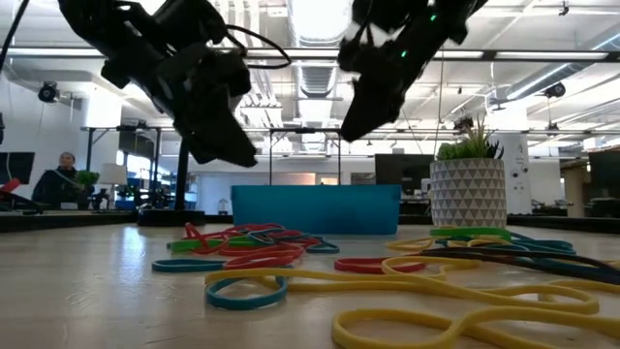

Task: Pick and place rubber bands into bin
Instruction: Put the red rubber band into the blue bin

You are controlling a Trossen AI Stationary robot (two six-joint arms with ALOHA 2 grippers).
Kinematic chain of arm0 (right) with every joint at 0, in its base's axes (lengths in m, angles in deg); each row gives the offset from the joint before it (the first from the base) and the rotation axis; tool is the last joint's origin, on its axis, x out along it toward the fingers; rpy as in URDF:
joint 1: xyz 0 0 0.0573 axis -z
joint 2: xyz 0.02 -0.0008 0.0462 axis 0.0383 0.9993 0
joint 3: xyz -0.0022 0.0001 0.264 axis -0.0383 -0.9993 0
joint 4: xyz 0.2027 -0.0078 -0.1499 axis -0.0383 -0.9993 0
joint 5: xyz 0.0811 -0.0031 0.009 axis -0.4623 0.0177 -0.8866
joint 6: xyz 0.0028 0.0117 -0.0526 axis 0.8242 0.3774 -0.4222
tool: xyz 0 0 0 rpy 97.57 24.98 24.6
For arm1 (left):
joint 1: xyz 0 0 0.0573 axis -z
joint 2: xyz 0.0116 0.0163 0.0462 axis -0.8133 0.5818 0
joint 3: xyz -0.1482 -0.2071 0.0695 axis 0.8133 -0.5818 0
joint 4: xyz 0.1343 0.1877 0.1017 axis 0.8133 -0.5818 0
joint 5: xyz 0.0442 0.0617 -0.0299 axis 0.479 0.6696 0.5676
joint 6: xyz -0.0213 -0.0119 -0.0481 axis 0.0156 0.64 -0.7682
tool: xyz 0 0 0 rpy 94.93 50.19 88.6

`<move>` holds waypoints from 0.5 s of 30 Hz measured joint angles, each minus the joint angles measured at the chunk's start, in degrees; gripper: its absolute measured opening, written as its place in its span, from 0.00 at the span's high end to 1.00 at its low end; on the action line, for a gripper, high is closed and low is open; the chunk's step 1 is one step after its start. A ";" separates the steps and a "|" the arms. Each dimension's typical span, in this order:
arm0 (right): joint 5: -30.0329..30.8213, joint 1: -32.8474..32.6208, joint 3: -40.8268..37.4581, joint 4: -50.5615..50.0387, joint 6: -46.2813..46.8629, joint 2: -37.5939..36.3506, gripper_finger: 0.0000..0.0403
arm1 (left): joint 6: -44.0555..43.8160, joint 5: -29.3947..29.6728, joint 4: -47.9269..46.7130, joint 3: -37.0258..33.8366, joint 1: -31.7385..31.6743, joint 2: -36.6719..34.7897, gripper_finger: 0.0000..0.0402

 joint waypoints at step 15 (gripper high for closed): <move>2.20 -11.52 -12.49 0.88 13.34 -18.92 0.59 | 7.77 0.30 6.52 0.31 1.25 9.34 0.67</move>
